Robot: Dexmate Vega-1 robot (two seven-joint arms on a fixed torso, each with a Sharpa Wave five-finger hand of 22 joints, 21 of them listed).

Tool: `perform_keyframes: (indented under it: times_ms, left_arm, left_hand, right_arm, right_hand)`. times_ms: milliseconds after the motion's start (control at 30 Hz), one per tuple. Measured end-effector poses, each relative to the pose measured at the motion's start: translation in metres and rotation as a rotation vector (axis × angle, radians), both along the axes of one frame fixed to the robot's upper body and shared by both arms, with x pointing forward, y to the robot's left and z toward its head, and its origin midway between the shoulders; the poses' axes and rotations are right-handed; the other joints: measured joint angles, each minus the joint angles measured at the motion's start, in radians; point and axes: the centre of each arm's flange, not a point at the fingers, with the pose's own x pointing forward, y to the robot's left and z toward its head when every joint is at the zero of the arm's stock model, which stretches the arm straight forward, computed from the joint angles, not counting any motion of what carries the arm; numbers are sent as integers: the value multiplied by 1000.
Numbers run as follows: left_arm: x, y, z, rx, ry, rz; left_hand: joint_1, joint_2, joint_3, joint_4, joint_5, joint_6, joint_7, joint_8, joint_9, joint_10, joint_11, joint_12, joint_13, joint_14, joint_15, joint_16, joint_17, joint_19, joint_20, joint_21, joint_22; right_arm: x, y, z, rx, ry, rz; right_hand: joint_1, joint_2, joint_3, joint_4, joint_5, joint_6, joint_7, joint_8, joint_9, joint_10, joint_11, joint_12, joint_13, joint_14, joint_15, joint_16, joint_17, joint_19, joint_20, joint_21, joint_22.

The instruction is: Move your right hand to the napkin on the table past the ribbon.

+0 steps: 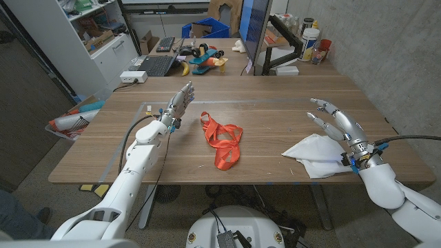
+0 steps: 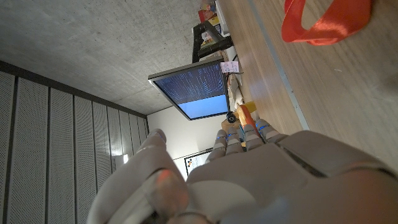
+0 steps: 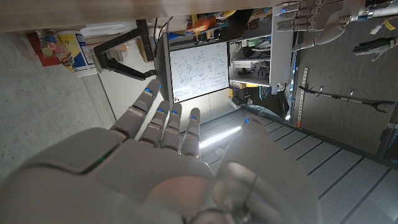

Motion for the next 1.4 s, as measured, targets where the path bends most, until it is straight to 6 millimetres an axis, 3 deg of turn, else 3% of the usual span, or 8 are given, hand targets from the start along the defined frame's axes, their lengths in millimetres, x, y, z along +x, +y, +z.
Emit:
perform_keyframes:
  times_ms: [567, 767, 1400]
  left_arm:
    - [2, 1, -1, 6, 4, -5]
    - [2, 2, 0, 9, 4, -7]
    - [3, 6, 1, 15, 1, -4]
  left_hand:
    - [-5, 5, 0, -9, 0, 6, -6, 0, 0, 0, 0, 0, 0, 0, 0, 0, 0, 4, 4, -4, 0]
    - [-5, 5, 0, -9, 0, 6, -6, 0, 0, 0, 0, 0, 0, 0, 0, 0, 0, 4, 4, -11, 0]
    - [-5, 5, 0, -8, 0, 6, -6, 0, 0, 0, 0, 0, 0, 0, 0, 0, 0, 4, 4, -20, 0]
  right_arm:
    - [-8, 4, -9, -97, -22, -120]
    - [-8, 6, -11, -125, -20, -153]
    - [-6, 14, -17, -206, -2, -224]
  right_hand:
    - [0, 0, 0, 0, 11, 27, -13, 7, 0, 18, -7, 0, 0, 13, 2, 0, 0, -1, 1, -22, 0]
    - [-5, -5, 0, 0, 19, 57, -18, 15, 5, 36, -14, 0, 0, 37, 1, 8, -5, -18, 18, -37, 0]
    - [-12, 2, -3, 3, 26, 105, -31, 22, 5, 66, -19, 8, 5, 65, 0, 13, -9, -22, 22, -56, 0]
